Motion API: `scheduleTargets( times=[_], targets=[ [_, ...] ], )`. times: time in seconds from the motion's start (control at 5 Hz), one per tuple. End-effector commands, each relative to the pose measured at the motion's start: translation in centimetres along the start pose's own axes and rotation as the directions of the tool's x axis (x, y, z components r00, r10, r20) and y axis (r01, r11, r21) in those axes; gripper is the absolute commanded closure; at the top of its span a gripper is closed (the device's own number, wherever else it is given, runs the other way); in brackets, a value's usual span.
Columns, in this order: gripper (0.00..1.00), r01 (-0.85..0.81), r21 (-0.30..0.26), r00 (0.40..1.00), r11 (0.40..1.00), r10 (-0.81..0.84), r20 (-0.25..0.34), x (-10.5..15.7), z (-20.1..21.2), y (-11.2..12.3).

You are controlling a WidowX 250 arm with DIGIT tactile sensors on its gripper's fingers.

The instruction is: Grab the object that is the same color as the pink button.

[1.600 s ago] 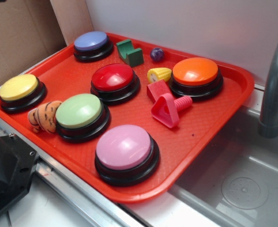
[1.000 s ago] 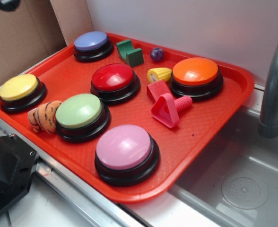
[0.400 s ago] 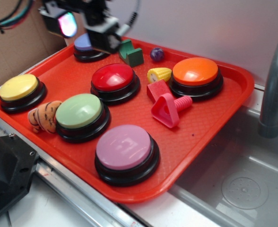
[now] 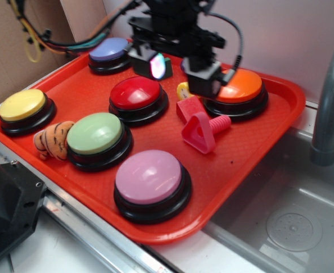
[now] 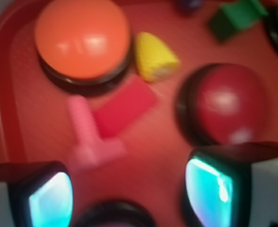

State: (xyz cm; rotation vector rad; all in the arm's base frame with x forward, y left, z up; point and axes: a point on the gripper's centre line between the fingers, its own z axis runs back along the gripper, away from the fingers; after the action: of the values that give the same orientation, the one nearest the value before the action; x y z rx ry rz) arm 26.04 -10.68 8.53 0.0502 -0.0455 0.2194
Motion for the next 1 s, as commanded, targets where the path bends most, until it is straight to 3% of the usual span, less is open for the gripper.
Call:
scheduleTargets(
  times=[0.0,0.2,0.4,0.6,0.8],
  targets=[
    [0.00,0.046,-0.050,0.998,0.998,-0.043,0.047,1.9,-2.3,-3.5],
    [0.00,0.053,-0.055,0.999,0.997,-0.053,0.013,1.9,-3.3,-3.8],
    [0.00,0.083,-0.005,0.997,0.997,-0.083,-0.005,1.6,-4.4,-4.3],
    [0.00,0.062,-0.005,0.998,0.998,-0.062,-0.012,1.5,-4.9,-4.1],
    [0.23,0.027,-0.030,0.998,0.999,-0.028,-0.047,1.4,-5.3,-3.8]
  ],
)
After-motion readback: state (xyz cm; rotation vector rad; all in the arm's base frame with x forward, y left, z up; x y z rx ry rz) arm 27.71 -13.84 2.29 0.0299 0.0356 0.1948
